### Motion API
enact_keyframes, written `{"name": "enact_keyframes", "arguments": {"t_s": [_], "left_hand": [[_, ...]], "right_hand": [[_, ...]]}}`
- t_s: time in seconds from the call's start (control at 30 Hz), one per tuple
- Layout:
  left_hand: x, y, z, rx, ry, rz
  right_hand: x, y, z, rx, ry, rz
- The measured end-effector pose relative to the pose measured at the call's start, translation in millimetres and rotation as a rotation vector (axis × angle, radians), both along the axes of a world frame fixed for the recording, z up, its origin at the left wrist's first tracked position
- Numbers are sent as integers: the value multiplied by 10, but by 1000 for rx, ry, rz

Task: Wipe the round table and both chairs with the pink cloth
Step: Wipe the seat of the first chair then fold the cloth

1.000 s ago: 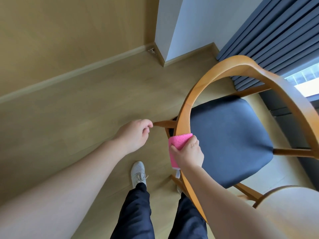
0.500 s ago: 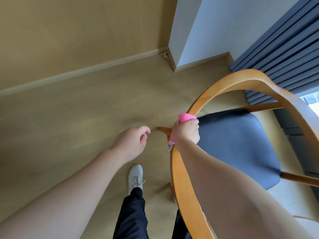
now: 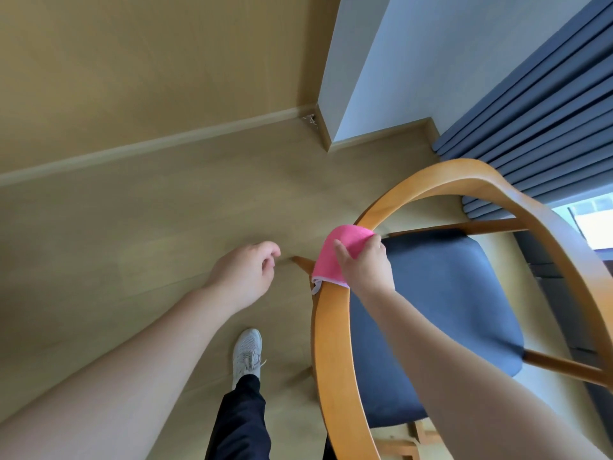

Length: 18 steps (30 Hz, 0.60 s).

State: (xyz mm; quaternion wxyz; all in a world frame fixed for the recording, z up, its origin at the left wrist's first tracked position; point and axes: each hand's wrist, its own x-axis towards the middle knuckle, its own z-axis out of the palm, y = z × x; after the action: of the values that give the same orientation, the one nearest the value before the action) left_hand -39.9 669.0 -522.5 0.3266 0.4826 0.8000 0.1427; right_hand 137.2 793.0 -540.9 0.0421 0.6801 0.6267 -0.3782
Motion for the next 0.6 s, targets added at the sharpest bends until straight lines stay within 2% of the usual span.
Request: {"name": "enact_keyframes", "arguments": {"t_s": [0.1, 0.17, 0.2, 0.27, 0.3, 0.37, 0.47, 0.53, 0.6], "left_hand": [[15, 61, 31, 8, 14, 3], [40, 101, 42, 13, 15, 4], [58, 115, 43, 19, 11, 1], [101, 143, 37, 31, 4, -9], [123, 156, 31, 31, 4, -13], [164, 188, 12, 27, 7, -15], [221, 222, -11, 12, 5, -32], [239, 238, -19, 2, 7, -44], [235, 259, -31, 2, 10, -43]], "right_hand": [[294, 38, 206, 324, 17, 394], [369, 145, 284, 557, 110, 753], [379, 213, 301, 609, 121, 991], [343, 333, 333, 500, 12, 1478], [306, 379, 326, 417, -64, 1640], [213, 456, 262, 333, -196, 1826], [65, 500, 158, 316, -313, 1971], [-9, 522, 108, 317, -344, 2018], [-43, 555, 70, 326, -293, 2003]]}}
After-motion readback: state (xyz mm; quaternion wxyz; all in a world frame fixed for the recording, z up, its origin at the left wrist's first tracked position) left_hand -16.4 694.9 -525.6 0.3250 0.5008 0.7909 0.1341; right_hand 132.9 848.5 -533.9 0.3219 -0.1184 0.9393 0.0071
